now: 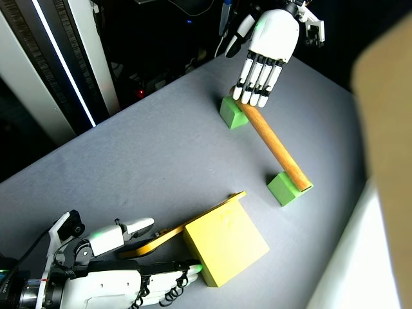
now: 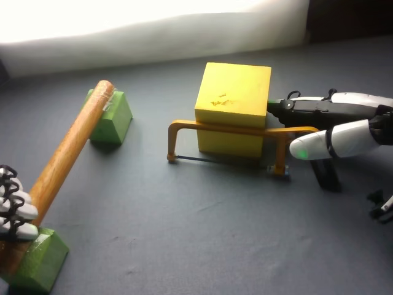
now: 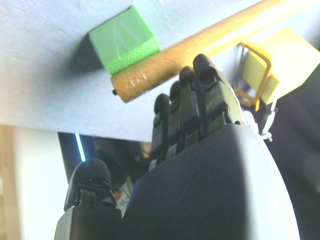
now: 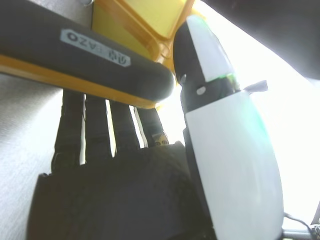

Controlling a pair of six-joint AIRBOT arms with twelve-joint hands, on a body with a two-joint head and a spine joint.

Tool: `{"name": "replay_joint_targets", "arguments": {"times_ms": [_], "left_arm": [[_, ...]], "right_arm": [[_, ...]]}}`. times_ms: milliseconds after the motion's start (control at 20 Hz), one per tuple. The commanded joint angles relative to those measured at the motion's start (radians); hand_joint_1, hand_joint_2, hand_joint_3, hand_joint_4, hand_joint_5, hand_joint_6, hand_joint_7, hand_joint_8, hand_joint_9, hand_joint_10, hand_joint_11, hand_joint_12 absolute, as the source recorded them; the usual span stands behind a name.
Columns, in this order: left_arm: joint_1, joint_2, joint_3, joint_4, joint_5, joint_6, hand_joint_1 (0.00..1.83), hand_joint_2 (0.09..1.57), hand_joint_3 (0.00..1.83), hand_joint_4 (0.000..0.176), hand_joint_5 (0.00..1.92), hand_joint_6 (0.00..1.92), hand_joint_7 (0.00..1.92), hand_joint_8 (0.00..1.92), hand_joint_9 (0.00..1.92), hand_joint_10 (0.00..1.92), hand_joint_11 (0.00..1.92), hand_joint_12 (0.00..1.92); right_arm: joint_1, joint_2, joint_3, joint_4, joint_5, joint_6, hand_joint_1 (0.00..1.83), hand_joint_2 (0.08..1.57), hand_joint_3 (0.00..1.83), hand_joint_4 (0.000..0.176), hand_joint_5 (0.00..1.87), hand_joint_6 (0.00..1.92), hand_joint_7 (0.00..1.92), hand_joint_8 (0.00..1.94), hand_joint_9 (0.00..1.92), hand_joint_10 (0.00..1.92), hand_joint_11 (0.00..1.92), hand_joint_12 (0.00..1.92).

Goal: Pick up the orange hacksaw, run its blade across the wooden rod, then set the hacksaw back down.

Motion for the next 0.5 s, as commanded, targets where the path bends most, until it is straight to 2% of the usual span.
{"name": "replay_joint_targets", "arguments": {"times_ms": [0,100,150,250,400,450], "left_arm": [[0.0,0.004,0.008,-0.051,-0.03,0.011,0.03,1.23,0.0,0.0,0.14,0.0,0.13,0.0,0.16,0.0,0.0,0.54],[0.012,0.004,0.011,-0.051,-0.032,0.012,0.02,1.23,0.0,0.0,0.13,0.0,0.12,0.0,0.14,0.0,0.0,0.46],[0.019,0.004,0.013,-0.051,-0.032,0.012,0.03,1.23,0.0,0.0,0.16,0.0,0.14,0.0,0.15,0.01,0.0,0.5],[0.026,0.004,0.015,-0.051,-0.031,0.012,0.05,1.23,0.0,0.0,0.16,0.0,0.15,0.01,0.16,0.01,0.0,0.52],[0.037,0.004,0.017,-0.051,-0.027,0.013,0.04,1.23,0.0,0.0,0.16,0.0,0.15,0.0,0.17,0.0,0.0,0.55],[0.038,0.004,0.015,-0.053,-0.027,0.013,0.03,1.24,0.0,0.0,0.16,0.0,0.15,0.0,0.16,0.0,0.0,0.5]], "right_arm": [[0.019,-0.011,-0.001,0.051,0.083,0.005,0.76,1.19,0.0,0.0,0.05,0.0,0.04,0.0,0.07,0.0,0.0,0.39],[0.022,-0.013,-0.007,0.051,0.081,-0.005,0.82,1.17,0.0,0.0,0.08,0.01,0.07,0.01,0.1,0.01,0.0,0.41],[0.022,-0.013,-0.014,0.051,0.076,-0.009,0.85,1.17,0.0,0.0,0.09,0.01,0.09,0.01,0.13,0.02,0.0,0.53],[0.022,-0.013,-0.026,0.051,0.07,-0.012,0.86,1.18,0.0,0.0,0.11,0.01,0.11,0.01,0.15,0.02,0.0,0.63],[0.022,-0.008,-0.052,0.051,0.056,-0.021,0.94,1.21,0.01,0.0,0.13,0.01,0.14,0.01,0.16,0.01,0.0,0.65],[0.023,-0.006,-0.057,0.051,0.054,-0.021,0.95,1.22,0.01,0.0,0.13,0.01,0.14,0.01,0.15,0.01,0.0,0.62]]}}
